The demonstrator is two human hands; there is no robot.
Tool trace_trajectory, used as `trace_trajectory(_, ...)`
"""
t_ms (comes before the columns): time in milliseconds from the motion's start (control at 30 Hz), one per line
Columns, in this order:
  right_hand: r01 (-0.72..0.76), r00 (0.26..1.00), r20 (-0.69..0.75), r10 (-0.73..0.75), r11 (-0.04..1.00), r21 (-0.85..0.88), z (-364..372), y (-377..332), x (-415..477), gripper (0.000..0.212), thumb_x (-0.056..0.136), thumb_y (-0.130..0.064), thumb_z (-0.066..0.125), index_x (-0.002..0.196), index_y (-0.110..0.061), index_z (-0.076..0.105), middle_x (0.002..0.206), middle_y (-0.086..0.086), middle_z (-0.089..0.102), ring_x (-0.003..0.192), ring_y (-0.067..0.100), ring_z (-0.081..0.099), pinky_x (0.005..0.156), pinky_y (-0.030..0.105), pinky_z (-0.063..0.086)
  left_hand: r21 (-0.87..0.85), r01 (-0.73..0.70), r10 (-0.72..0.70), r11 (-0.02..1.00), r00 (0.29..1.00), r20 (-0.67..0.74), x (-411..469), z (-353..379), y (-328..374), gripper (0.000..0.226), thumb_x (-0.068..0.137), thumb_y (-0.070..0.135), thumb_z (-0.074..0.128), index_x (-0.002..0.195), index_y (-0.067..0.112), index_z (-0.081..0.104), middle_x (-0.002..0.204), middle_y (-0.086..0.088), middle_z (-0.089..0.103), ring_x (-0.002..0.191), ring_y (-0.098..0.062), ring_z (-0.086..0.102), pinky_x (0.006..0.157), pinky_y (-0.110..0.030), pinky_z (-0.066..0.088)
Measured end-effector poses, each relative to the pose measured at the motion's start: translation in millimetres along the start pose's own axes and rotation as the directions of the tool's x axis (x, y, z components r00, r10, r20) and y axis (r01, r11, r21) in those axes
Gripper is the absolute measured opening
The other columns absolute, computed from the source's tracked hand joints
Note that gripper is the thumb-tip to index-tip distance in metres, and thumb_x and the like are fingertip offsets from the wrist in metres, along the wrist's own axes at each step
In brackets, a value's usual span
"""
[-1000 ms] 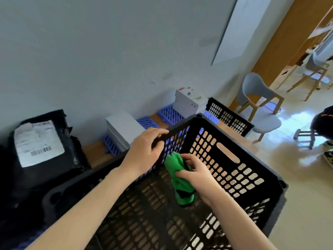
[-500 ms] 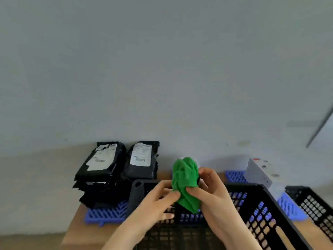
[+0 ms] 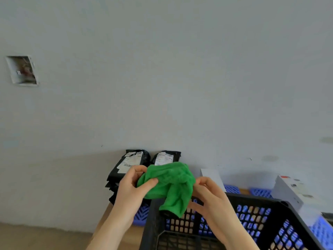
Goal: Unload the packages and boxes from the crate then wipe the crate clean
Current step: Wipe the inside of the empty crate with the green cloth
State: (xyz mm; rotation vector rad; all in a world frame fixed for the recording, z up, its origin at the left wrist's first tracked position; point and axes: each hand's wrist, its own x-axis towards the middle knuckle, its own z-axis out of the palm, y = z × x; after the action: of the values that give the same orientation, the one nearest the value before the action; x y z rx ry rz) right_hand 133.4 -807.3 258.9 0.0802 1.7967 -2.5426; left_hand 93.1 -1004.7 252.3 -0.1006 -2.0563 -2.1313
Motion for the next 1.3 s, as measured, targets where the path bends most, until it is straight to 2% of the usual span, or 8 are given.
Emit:
trace_trajectory(133, -0.034, 0.999, 0.012, 0.032, 0.986, 0.162, 0, 3, 4, 0.011, 0.093, -0.005, 0.045, 0.083, -0.005, 0.051, 0.085, 0.019, 0.059, 0.074, 0.025, 0.061, 0.066, 0.039, 0.050, -0.111, -0.009, 0.007, 0.994, 1.000, -0.020, 10, -7, 8, 0.020, 0.081, 0.007, 0.074, 0.094, 0.019, 0.064, 0.092, -0.002, 0.073, 0.084, -0.020, 0.070, 0.069, -0.033, 0.054)
trace_trajectory(300, -0.143, 0.988, 0.106, 0.109, 0.901, 0.410, -1, 5, 1, 0.022, 0.081, -0.014, 0.050, 0.101, -0.007, 0.051, 0.109, 0.022, 0.054, 0.102, 0.037, 0.053, 0.098, 0.052, 0.040, -0.264, 0.107, -0.084, 0.958, 0.992, 0.096, 21, -16, 14, 0.032, 0.073, 0.003, 0.075, 0.101, 0.015, 0.065, 0.098, -0.007, 0.074, 0.086, -0.025, 0.071, 0.070, -0.037, 0.056)
trace_trajectory(467, -0.148, 0.977, 0.207, 0.051, 0.860, 0.488, 3, 7, -4, 0.021, 0.060, -0.014, 0.068, 0.076, -0.008, 0.055, 0.095, 0.017, 0.056, 0.086, 0.032, 0.057, 0.102, 0.056, 0.033, -0.629, 0.455, -0.204, 0.630, 0.879, 0.432, 28, -32, 8, 0.061, 0.055, 0.011, 0.091, 0.111, 0.016, 0.068, 0.107, -0.012, 0.072, 0.083, -0.025, 0.073, 0.060, -0.032, 0.060)
trace_trajectory(567, -0.156, 0.964, 0.266, 0.030, 0.870, 0.468, 13, 5, -4, 0.032, 0.061, -0.026, 0.082, 0.082, -0.010, 0.063, 0.096, 0.015, 0.062, 0.079, 0.030, 0.057, 0.077, 0.043, 0.042, -0.706, 0.455, -0.059, 0.542, 0.859, 0.508, 25, -35, -6, 0.088, 0.047, 0.014, 0.094, 0.129, 0.018, 0.060, 0.124, -0.015, 0.066, 0.101, -0.033, 0.069, 0.076, -0.045, 0.058)
trace_trajectory(900, 0.058, 0.991, 0.103, -0.086, 0.967, 0.248, 25, 1, 5, 0.040, 0.071, -0.002, 0.069, 0.111, -0.009, 0.070, 0.103, 0.015, 0.069, 0.096, 0.029, 0.066, 0.078, 0.036, 0.056, -0.407, 0.382, -0.128, 0.829, 0.840, 0.527, 12, -35, -16, 0.114, 0.064, -0.019, 0.069, 0.144, 0.051, 0.028, 0.126, -0.018, 0.064, 0.112, -0.040, 0.063, 0.079, -0.047, 0.057)
trace_trajectory(1033, 0.052, 0.997, 0.049, -0.067, 0.961, 0.271, 21, 2, 7, 0.034, 0.080, 0.000, 0.059, 0.110, -0.007, 0.070, 0.106, 0.018, 0.067, 0.099, 0.033, 0.063, 0.093, 0.048, 0.049, -0.466, 0.388, -0.196, 0.795, 0.891, 0.409, 22, -44, -14, 0.085, 0.072, -0.011, 0.068, 0.142, 0.031, 0.043, 0.117, -0.021, 0.068, 0.101, -0.036, 0.069, 0.070, -0.038, 0.060)
trace_trajectory(1167, 0.124, 0.992, -0.033, -0.120, 0.946, 0.300, 26, -4, 10, 0.033, 0.081, 0.001, 0.054, 0.107, -0.011, 0.071, 0.094, 0.012, 0.067, 0.084, 0.024, 0.068, 0.070, 0.035, 0.055, -0.558, 0.420, -0.267, 0.716, 0.903, 0.337, 29, -47, -20, 0.060, 0.074, 0.000, 0.067, 0.129, 0.021, 0.059, 0.103, -0.014, 0.071, 0.079, -0.023, 0.068, 0.054, -0.027, 0.054)
trace_trajectory(1300, 0.128, 0.990, 0.021, -0.139, 0.952, 0.278, 19, -19, 12, 0.042, 0.088, 0.002, 0.049, 0.123, -0.015, 0.064, 0.099, 0.009, 0.064, 0.087, 0.022, 0.063, 0.073, 0.041, 0.052, -0.338, 0.319, -0.308, 0.885, 0.947, 0.087, 37, -58, -31, 0.042, 0.085, 0.003, 0.069, 0.119, 0.027, 0.064, 0.091, -0.006, 0.073, 0.089, -0.023, 0.066, 0.070, -0.033, 0.051)
